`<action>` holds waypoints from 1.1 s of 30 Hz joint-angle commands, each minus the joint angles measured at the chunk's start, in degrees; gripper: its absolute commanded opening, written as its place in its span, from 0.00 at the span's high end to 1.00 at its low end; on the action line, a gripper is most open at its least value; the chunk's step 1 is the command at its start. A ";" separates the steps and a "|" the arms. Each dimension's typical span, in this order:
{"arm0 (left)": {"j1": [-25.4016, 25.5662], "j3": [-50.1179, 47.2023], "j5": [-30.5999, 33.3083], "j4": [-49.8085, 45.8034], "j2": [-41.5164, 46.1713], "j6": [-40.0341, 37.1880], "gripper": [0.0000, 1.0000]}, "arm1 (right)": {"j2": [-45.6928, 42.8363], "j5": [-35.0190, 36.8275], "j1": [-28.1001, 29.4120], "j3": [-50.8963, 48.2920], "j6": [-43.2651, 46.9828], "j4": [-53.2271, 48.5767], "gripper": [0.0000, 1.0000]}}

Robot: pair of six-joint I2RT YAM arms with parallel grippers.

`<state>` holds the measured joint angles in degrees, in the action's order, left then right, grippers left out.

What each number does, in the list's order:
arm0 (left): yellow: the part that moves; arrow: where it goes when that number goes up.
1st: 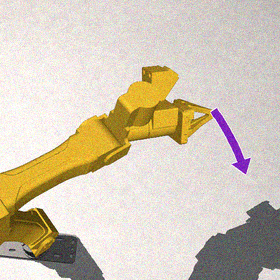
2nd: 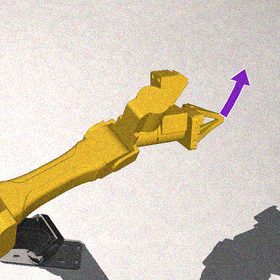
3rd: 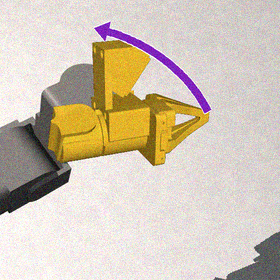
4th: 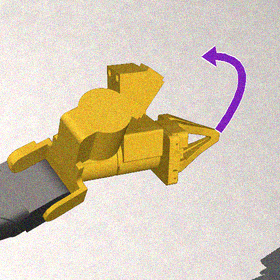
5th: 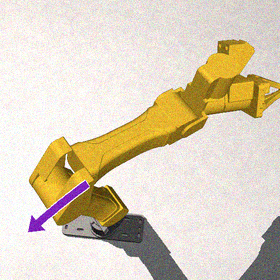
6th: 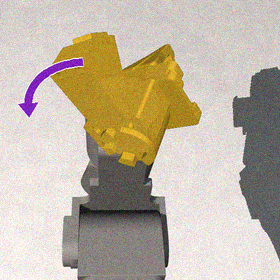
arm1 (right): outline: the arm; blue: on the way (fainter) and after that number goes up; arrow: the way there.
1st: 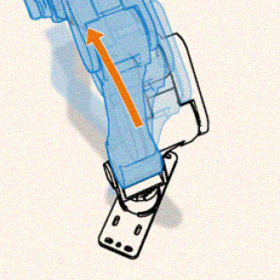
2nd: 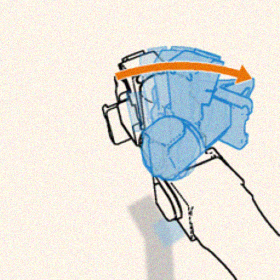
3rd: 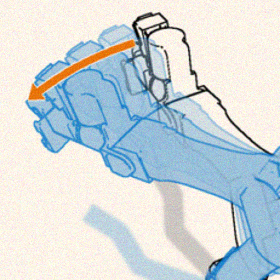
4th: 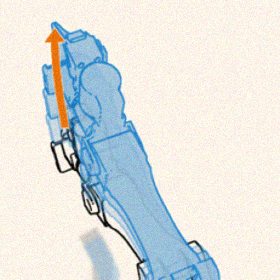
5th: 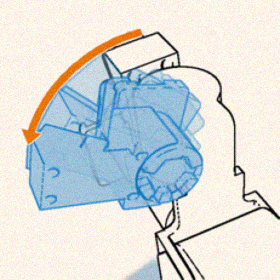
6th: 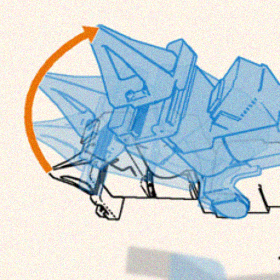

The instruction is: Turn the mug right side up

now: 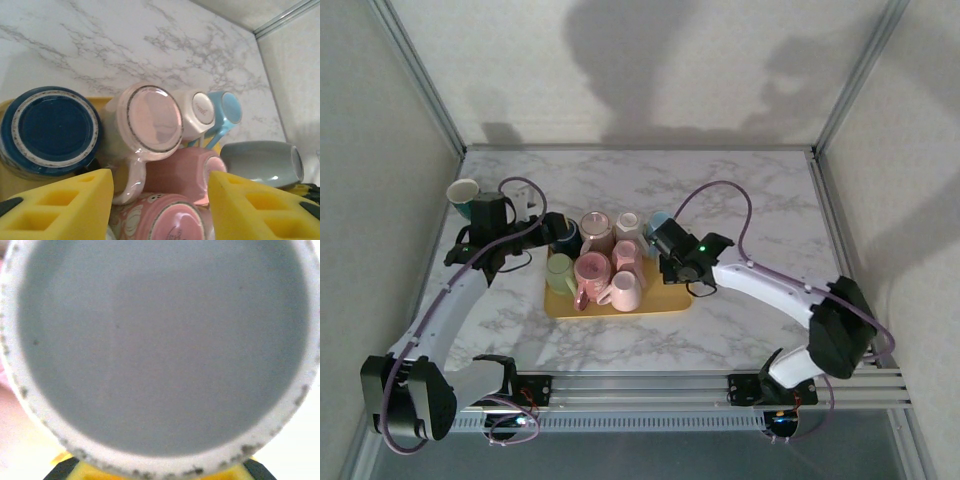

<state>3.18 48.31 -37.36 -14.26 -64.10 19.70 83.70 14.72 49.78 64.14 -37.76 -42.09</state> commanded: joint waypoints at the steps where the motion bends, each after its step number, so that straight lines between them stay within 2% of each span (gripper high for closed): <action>1: 0.29 2.18 -3.16 3.57 2.26 5.39 0.47 | -5.16 -2.15 0.48 5.80 3.64 -4.01 1.00; 3: 0.31 2.09 -4.29 5.43 3.07 8.02 0.47 | -7.77 -3.63 0.49 7.81 5.31 -4.84 1.00; 5: 0.25 0.55 -9.71 10.95 3.92 12.26 0.43 | -10.25 -5.56 0.25 9.88 7.28 -4.79 1.00; 7: 0.77 -1.10 -11.97 16.01 4.44 17.11 0.43 | -11.44 -8.16 -0.76 12.07 8.66 -4.59 1.00; 14: 4.27 -4.07 -13.27 29.97 7.55 28.44 0.41 | -13.99 -22.34 -6.70 17.19 12.58 4.02 1.00; 16: 5.49 -4.76 -12.92 33.64 7.35 33.04 0.41 | -14.35 -27.20 -10.81 17.38 11.63 8.96 1.00; 19: 8.19 -5.88 -10.46 41.48 7.36 40.08 0.42 | -13.45 -34.74 -15.06 17.98 8.62 16.65 1.00; 21: 10.45 -7.94 -6.65 49.48 7.89 45.48 0.44 | -12.20 -38.86 -17.04 18.77 6.75 20.88 1.00; 23: 13.53 -11.73 -0.37 63.06 7.49 53.79 0.44 | -11.11 -42.78 -19.22 19.05 3.97 25.48 1.00; 25: 16.97 -13.40 4.16 72.14 5.08 58.44 0.44 | -10.23 -47.00 -20.87 18.75 0.81 30.69 1.00; 29: 24.31 -10.38 9.52 73.25 0.62 56.52 0.43 | -8.66 -51.53 -23.38 17.53 -5.25 39.87 1.00; 33: 27.85 -8.42 11.31 76.64 -3.86 58.82 0.43 | -7.82 -53.11 -25.13 15.90 -10.28 46.93 1.00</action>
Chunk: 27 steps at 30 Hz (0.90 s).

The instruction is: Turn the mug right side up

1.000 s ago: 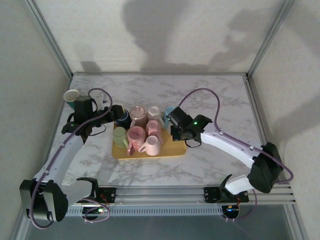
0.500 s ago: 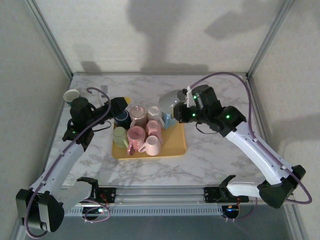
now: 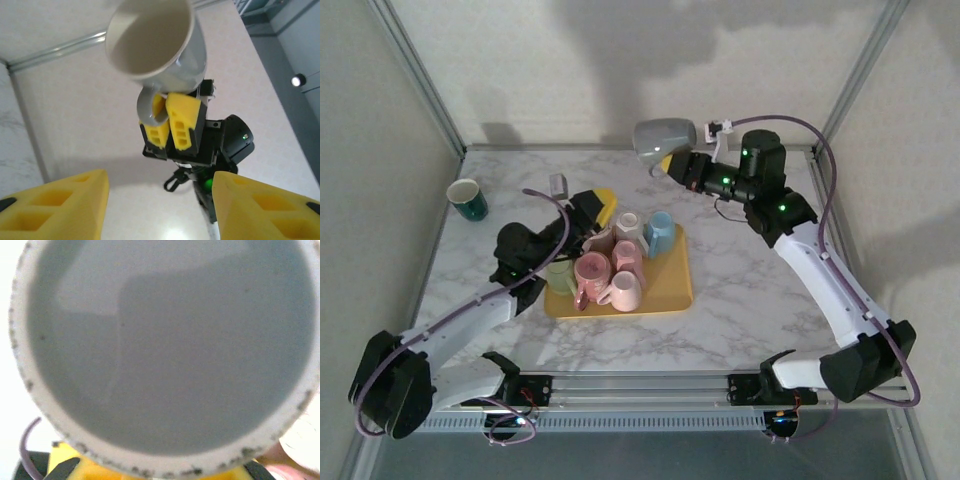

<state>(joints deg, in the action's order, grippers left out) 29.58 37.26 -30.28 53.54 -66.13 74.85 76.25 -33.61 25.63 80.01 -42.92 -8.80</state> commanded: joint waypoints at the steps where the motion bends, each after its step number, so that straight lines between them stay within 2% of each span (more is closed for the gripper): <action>1: 2.17 2.65 5.27 10.96 -2.97 5.49 0.43 | -0.18 -4.85 -1.25 -0.20 -5.78 14.61 1.00; 7: 5.77 6.07 6.71 18.26 -9.67 11.63 0.43 | 0.39 -5.98 -1.71 -0.22 -8.19 17.12 1.00; 13: 6.93 12.89 6.04 12.76 -11.49 7.97 0.45 | -0.03 -7.37 -1.73 -0.64 -8.90 17.16 1.00; 18: 7.21 17.98 4.78 9.29 -13.95 7.76 0.48 | -0.18 -8.06 -1.81 -1.94 -10.32 18.42 1.00; 21: 7.48 18.45 4.95 5.56 -14.47 7.58 0.51 | -0.48 -8.04 -1.79 -2.61 -10.97 19.34 1.00; 27: 7.59 17.07 7.39 -2.81 -11.39 6.23 0.50 | -0.86 -7.64 -1.85 -2.67 -10.61 18.87 1.00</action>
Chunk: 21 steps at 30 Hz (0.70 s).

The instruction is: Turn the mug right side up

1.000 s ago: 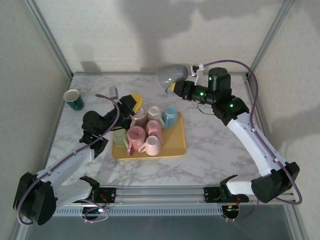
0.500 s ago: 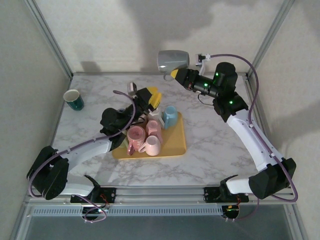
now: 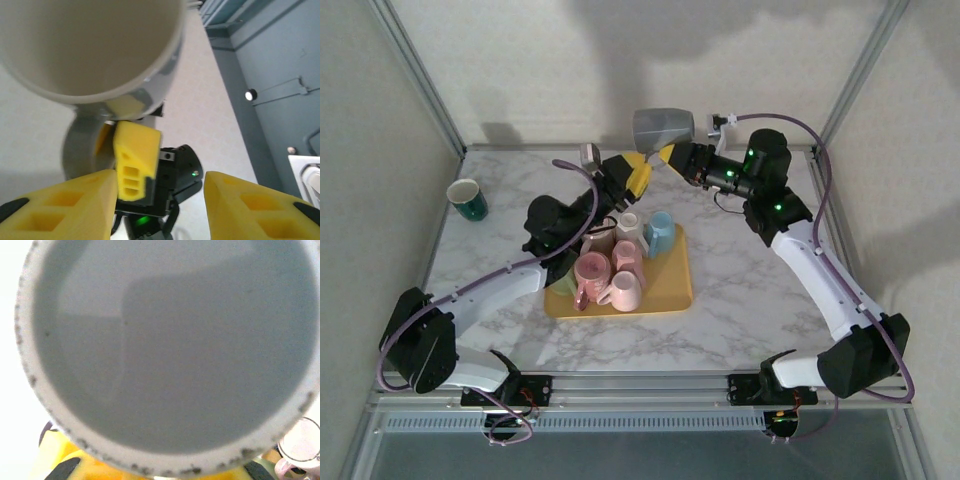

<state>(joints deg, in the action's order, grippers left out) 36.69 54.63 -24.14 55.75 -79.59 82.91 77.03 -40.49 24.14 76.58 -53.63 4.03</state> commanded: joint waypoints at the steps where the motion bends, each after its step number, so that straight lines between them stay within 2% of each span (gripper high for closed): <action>1: 0.46 -0.19 1.71 -6.84 2.53 -2.25 0.50 | -1.65 -0.89 -0.34 0.77 0.05 5.99 1.00; 6: 0.74 1.52 1.62 -10.42 1.89 -3.07 0.46 | -1.63 -1.13 -0.33 0.68 -0.34 6.33 1.00; 9: 0.93 1.88 1.27 -9.83 0.79 -2.20 0.41 | -1.80 -1.06 -0.33 0.33 -0.99 7.00 1.00; 12: 1.19 1.20 1.90 -6.71 0.24 -1.31 0.41 | -2.14 -1.04 -0.37 -0.17 -1.60 7.58 1.00; 17: 1.87 -0.19 2.96 3.18 -2.32 2.62 0.45 | -2.82 -1.34 -0.40 -2.32 -2.91 9.16 1.00; 21: 1.92 0.61 3.23 7.58 -4.75 4.60 0.53 | -3.36 -1.22 -0.41 -4.17 -4.59 10.99 1.00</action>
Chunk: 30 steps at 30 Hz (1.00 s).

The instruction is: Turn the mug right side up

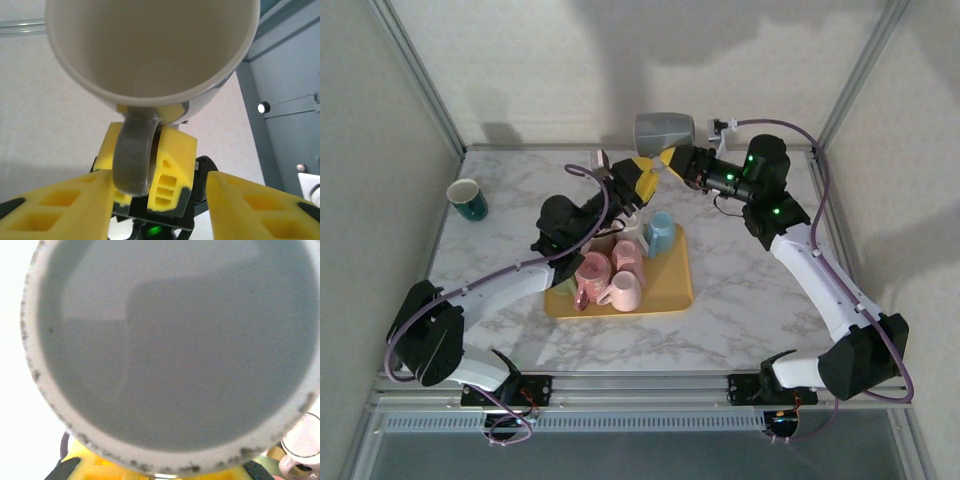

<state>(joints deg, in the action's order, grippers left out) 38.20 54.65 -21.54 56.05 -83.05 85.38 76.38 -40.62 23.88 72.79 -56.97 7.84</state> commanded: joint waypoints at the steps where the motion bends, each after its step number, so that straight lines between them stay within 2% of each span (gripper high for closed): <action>1: 0.60 1.08 0.59 6.98 -1.68 2.22 0.55 | -2.80 -1.09 -0.10 -0.54 -1.50 7.35 1.00; 10: 0.61 4.14 -0.03 6.26 -4.31 1.29 0.75 | -3.26 -1.70 -0.09 -2.12 -3.62 8.97 1.00; 15: 0.40 3.63 0.09 5.90 -3.85 -0.82 1.00 | -3.48 -1.45 -0.09 -2.27 -2.32 6.86 1.00; 16: 0.39 3.62 0.15 5.59 -3.61 -1.49 1.00 | -3.54 -1.03 -0.10 -1.87 -1.45 5.26 0.96; 17: 0.30 3.70 -0.13 4.82 -3.16 -2.62 1.00 | -3.62 -0.73 -0.10 -1.22 0.10 3.01 0.85; 18: 0.22 3.92 -0.45 3.95 -2.71 -4.03 1.00 | -3.76 -0.39 -0.08 -0.45 1.79 0.32 0.70; 19: 0.05 4.21 -0.81 2.26 -1.97 -5.95 1.00 | -3.85 0.35 -0.13 0.77 4.60 -3.59 0.49; 20: -0.05 4.47 -0.88 0.36 -1.06 -8.10 1.00 | -4.01 1.35 -0.11 2.27 7.89 -8.32 0.39; 22: -0.60 4.50 -0.69 -3.60 1.07 -11.99 1.00 | -4.06 5.01 -0.18 5.64 13.85 -18.82 0.33; 25: -2.14 4.50 0.10 -11.74 4.87 -18.41 1.00 | -4.05 10.63 -0.40 10.34 22.65 -33.04 0.31; 30: -6.27 6.32 5.71 -34.02 12.38 -33.13 1.00 | -5.94 19.29 -0.48 11.54 34.82 -46.38 0.31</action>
<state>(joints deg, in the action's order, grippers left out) 34.02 57.01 -19.99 32.10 -75.94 64.42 72.25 -28.47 23.75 82.63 -33.04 -25.87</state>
